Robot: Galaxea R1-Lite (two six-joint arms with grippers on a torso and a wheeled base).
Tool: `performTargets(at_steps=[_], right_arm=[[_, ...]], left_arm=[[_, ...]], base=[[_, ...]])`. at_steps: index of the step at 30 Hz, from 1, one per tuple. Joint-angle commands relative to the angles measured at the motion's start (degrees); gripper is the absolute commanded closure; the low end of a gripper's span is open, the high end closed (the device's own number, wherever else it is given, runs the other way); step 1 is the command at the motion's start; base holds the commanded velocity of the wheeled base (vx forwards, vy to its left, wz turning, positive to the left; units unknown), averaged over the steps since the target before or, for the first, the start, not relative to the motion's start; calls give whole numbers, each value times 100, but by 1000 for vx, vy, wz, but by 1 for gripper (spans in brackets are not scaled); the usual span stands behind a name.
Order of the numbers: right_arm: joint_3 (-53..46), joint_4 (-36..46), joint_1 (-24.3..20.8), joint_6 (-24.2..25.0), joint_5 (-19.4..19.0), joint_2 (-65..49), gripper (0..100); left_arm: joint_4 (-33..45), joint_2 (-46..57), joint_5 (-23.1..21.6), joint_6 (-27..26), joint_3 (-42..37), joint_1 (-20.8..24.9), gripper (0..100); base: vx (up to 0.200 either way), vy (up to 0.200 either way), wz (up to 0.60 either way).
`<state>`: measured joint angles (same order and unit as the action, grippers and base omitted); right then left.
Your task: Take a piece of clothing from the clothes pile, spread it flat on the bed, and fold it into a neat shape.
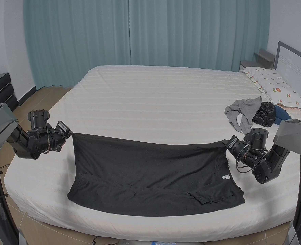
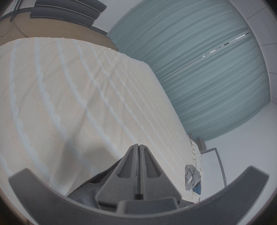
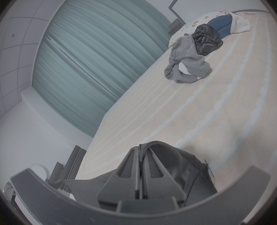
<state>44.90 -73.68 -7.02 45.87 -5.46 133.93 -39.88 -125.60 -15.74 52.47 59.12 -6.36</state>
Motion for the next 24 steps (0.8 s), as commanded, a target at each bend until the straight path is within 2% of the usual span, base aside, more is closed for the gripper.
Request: performTargets(at_steps=[1,4,5,6,7,13,24], right_arm=[[-500,20,8,-131,-104,-341,100],[-772,-32,17,-219,-210,-367,100],[-1027,-59,17,-307,-289,-376,100],[-1027,-59,17,-307,-289,-376,100],[-1238,-120,25,-404,-350,-376,100],[-1765,-322,17,-808,-544,-262,100],[-2064,-340,-19,-1080,-561,72,100]], left_arm=[[24,0,-26,-281,-314,-14,100],[15,18,-26,-606,-516,-32,100],[15,53,-26,-905,-753,-76,100],[15,53,-26,-905,-753,-76,100],[15,88,-26,-1160,-964,-102,100],[-3,88,-26,-1881,-1465,-172,100],[15,-105,-26,-2267,-1913,-172,100]], base=[[0,0,0],[0,0,0],[0,0,0],[0,0,0],[0,0,0],[0,0,0],[0,0,0]])
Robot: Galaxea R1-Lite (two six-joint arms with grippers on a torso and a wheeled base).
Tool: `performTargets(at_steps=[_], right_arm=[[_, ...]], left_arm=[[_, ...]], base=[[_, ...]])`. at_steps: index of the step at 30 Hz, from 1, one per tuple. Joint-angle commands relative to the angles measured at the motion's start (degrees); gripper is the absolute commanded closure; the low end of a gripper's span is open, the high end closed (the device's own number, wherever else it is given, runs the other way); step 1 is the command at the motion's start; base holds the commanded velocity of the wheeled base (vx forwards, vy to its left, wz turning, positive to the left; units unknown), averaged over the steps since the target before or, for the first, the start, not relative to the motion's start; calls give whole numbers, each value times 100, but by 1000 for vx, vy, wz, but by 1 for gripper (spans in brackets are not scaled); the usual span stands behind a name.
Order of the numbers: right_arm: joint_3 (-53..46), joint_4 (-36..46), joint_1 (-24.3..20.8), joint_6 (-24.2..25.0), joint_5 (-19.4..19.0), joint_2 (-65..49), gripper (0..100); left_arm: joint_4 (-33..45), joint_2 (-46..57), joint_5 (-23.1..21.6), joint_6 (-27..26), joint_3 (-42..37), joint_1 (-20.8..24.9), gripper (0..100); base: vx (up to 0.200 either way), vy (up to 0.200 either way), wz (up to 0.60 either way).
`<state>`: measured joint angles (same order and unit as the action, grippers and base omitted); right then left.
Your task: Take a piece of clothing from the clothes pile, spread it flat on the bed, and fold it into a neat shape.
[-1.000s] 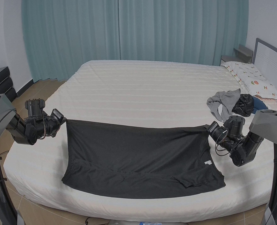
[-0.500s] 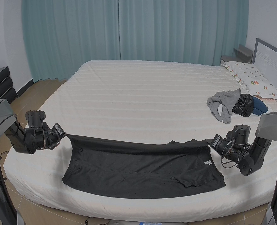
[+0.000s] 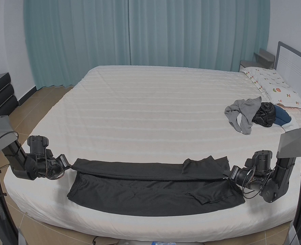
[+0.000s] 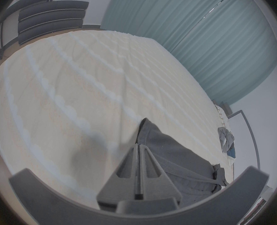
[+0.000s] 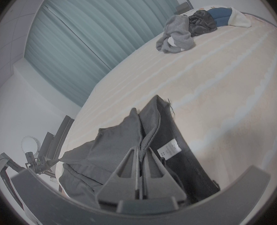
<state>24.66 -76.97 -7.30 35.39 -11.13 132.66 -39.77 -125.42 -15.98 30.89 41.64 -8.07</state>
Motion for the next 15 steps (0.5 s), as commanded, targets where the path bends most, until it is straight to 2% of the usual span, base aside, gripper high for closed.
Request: performTargets(at_steps=[1,7,8,15], right_arm=[[-40,-11,10,-32,6,217,100],[-76,-2,10,-32,6,225,100],[-76,-2,10,-32,6,217,0],[12,15,168,152,-30,-258,0]], left_arm=[[4,-123,-1,-136,-200,7,100],[13,-62,-1,-321,-455,7,100],[13,-53,-1,-329,-473,7,0],[13,52,-1,-321,-473,-2,0]], base=[[0,0,0],[0,0,0],[0,0,0],[0,0,0]])
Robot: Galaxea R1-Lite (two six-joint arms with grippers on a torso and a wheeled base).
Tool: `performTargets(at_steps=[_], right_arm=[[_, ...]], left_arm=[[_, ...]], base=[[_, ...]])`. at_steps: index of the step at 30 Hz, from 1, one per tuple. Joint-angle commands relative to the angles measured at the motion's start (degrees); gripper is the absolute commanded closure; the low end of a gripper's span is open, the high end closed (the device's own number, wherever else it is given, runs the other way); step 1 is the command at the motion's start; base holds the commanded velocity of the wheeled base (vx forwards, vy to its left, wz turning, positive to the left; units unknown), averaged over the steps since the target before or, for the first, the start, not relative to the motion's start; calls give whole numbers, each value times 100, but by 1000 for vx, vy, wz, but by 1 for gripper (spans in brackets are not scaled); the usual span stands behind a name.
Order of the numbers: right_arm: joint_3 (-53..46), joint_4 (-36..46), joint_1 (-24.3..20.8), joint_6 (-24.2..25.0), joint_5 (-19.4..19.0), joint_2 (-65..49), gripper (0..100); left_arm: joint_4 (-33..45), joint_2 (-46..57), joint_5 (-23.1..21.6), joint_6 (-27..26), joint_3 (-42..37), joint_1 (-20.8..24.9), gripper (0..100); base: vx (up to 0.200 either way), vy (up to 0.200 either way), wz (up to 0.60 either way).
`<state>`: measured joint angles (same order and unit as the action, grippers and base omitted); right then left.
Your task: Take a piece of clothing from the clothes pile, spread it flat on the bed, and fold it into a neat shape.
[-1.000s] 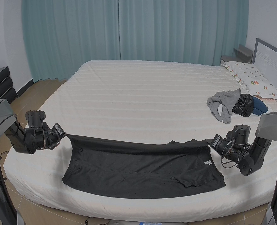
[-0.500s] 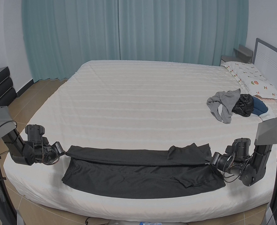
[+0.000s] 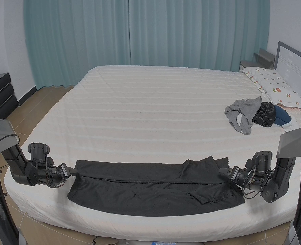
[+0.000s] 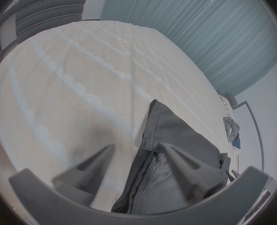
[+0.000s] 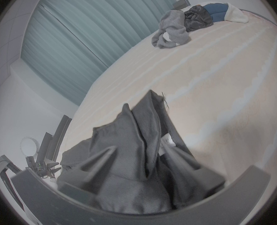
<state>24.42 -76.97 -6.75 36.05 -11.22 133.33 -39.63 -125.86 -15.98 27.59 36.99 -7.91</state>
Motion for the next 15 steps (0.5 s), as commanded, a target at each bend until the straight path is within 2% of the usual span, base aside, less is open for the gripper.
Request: performTargets(at_steps=[1,6,10,11,15], right_arm=[[37,15,139,104,-56,-404,0],[160,95,394,201,-276,-677,0],[467,244,482,421,-320,-606,0],[854,596,535,790,-399,-510,0],[1408,1132,614,1475,-575,-316,0]], left_arm=[[-1,131,-1,10,2,-17,0],[8,193,-10,124,309,-9,0],[114,140,-10,423,696,27,0],[351,88,-10,766,1065,114,0],[896,-194,-10,1152,1803,325,0]], base=[[0,0,0],[0,0,0],[0,0,0],[0,0,0],[0,0,0]])
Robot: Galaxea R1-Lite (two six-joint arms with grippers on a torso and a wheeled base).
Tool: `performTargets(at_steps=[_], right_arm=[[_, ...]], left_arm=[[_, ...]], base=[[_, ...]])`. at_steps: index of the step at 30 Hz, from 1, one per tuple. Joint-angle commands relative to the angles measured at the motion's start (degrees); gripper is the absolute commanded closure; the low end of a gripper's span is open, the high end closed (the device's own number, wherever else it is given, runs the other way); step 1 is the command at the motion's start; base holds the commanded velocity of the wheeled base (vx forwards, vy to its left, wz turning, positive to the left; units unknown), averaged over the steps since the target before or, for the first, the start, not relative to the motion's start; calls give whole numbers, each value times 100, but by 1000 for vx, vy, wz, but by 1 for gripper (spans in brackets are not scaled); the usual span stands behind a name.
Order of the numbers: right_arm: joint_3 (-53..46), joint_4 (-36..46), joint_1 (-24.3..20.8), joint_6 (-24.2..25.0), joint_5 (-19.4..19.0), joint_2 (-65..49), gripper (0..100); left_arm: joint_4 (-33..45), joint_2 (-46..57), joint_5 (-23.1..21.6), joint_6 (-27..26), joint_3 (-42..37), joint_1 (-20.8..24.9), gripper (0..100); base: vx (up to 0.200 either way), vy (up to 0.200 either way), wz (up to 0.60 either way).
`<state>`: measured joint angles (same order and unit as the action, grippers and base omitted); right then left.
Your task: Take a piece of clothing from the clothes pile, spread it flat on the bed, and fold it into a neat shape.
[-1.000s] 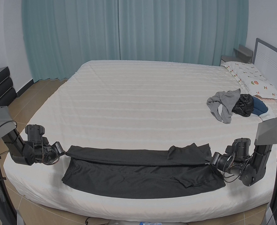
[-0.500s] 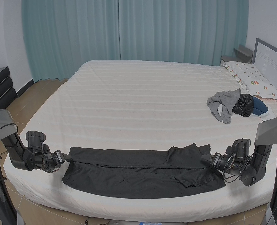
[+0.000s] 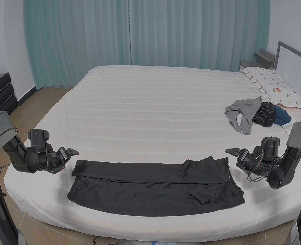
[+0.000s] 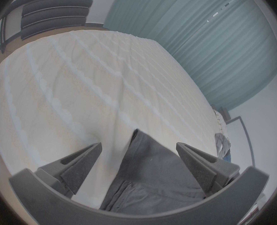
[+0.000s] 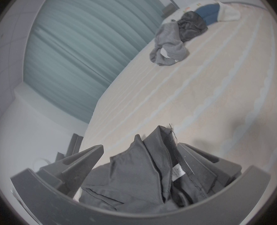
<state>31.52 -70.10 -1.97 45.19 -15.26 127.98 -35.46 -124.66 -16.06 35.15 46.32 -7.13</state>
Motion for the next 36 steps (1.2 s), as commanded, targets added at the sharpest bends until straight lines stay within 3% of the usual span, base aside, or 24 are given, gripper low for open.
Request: performTargets(at_steps=[1,4,16,17,28,29,36], right_arm=[[697,444,136,561,-170,219,0],[785,418,197,640,-179,509,0],[803,286,268,710,-196,808,0],[803,260,268,710,-196,817,0],[1286,312,136,702,-144,1151,0],[1312,312,127,702,-135,1168,100],[1374,321,92,649,-109,1265,100]], left_arm=[[479,-313,-3,397,870,247,0],[681,-779,94,405,1379,379,0],[672,-1016,322,353,1485,493,0],[672,-1008,331,353,1485,493,100],[655,-937,551,397,1274,441,100],[655,-920,560,397,1247,441,100],[655,-893,560,397,1195,441,100]], base=[[0,0,0],[0,0,0],[0,0,0],[0,0,0],[0,0,0],[0,0,0],[0,0,0]])
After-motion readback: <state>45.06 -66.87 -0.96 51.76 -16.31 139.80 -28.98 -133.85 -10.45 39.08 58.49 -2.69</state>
